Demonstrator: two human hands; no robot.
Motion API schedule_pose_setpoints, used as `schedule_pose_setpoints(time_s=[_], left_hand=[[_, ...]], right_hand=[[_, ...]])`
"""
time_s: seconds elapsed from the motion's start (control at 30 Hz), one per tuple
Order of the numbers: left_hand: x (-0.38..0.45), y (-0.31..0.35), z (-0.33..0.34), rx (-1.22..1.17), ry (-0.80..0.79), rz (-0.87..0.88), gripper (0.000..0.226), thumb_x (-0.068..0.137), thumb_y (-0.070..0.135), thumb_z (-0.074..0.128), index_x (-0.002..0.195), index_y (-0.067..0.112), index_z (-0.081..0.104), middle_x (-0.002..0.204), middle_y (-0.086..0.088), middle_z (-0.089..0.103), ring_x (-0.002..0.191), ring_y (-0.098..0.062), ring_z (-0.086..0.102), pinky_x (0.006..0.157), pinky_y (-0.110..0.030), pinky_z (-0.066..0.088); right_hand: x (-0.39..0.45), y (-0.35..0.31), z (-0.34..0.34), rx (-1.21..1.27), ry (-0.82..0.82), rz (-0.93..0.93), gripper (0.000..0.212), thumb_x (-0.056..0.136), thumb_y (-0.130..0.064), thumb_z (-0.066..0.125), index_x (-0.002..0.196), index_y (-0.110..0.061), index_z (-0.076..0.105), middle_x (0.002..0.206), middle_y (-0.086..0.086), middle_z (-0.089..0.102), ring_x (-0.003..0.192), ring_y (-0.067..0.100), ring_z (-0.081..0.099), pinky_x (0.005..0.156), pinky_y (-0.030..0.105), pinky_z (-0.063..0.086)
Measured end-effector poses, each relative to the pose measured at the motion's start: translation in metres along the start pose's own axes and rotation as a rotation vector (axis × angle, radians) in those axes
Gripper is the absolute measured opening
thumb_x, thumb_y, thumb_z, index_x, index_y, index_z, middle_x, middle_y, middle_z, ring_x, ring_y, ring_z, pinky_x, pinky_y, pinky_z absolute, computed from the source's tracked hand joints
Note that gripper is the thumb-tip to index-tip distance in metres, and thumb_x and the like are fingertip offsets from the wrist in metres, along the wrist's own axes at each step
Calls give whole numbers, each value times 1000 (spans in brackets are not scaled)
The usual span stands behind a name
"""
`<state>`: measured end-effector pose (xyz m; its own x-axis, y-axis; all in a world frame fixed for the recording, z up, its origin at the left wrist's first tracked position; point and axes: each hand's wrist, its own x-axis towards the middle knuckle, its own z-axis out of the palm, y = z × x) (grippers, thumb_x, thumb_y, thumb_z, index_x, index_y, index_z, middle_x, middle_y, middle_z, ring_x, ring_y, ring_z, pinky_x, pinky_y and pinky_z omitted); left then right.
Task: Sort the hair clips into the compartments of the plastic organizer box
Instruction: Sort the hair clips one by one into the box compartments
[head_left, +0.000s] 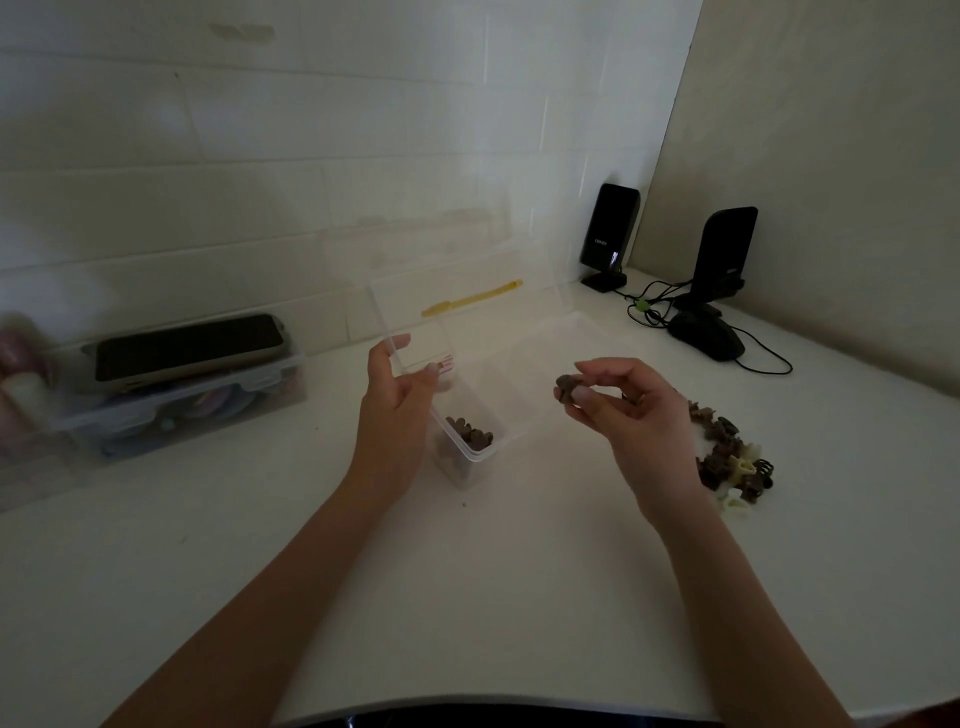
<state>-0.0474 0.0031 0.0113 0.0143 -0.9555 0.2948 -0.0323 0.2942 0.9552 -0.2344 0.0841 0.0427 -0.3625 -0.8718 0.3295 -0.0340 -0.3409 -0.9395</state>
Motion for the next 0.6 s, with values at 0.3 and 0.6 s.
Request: schedule_pose_setpoints(time_s=[0.3, 0.6], left_hand=[[-5, 6, -1, -64, -122, 28, 40, 84, 28, 61, 118, 38, 42, 102, 8, 70, 95, -7, 67, 89, -41, 51], [-8, 8, 0, -85, -166, 29, 62, 71, 8, 61, 123, 34, 38, 116, -6, 66, 100, -16, 65, 74, -20, 50]], right_hand=[[-1, -1, 0, -53, 32, 12, 9, 83, 4, 63, 84, -4, 68, 78, 5, 73, 71, 17, 72, 60, 22, 56], [-5, 4, 6, -320, 10, -120, 17, 80, -7, 71, 80, -24, 70, 82, -10, 72, 76, 3, 63, 57, 19, 48]])
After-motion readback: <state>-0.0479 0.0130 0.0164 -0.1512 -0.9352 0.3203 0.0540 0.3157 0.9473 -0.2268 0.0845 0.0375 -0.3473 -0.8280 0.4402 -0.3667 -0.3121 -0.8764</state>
